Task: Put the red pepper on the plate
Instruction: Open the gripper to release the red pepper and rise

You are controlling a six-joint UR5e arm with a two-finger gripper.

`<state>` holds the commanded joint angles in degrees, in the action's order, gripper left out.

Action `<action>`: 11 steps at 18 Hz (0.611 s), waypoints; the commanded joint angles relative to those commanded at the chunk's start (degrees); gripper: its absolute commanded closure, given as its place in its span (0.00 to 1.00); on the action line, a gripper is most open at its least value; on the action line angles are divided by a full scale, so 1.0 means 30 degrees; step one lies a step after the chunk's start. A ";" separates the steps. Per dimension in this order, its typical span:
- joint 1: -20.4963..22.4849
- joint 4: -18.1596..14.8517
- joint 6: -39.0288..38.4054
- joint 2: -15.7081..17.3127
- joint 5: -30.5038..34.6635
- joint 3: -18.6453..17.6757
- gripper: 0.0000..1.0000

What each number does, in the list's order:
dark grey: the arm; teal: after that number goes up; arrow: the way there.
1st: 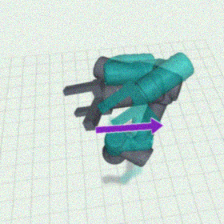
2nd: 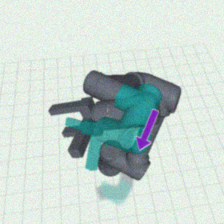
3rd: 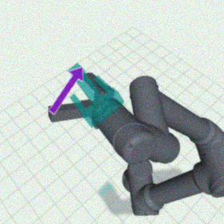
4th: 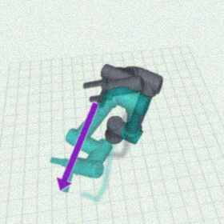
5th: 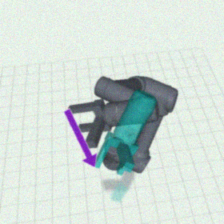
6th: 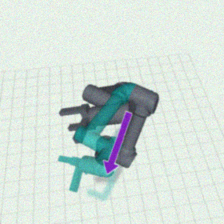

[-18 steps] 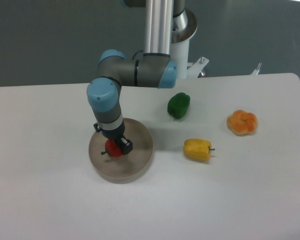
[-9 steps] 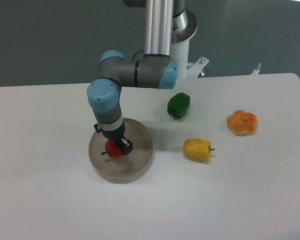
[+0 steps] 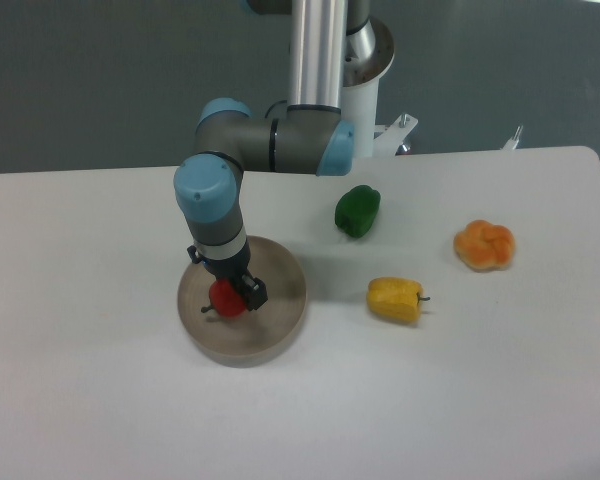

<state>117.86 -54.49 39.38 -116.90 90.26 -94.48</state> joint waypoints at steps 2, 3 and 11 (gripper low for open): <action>0.0058 0.0000 0.0000 0.0175 -0.0030 0.0029 0.00; 0.0088 -0.0029 0.0000 0.0409 -0.0030 0.0029 0.00; 0.3159 -0.0205 0.3188 0.2403 0.0058 0.0059 0.00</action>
<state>127.34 -55.11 48.94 -109.69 90.44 -94.31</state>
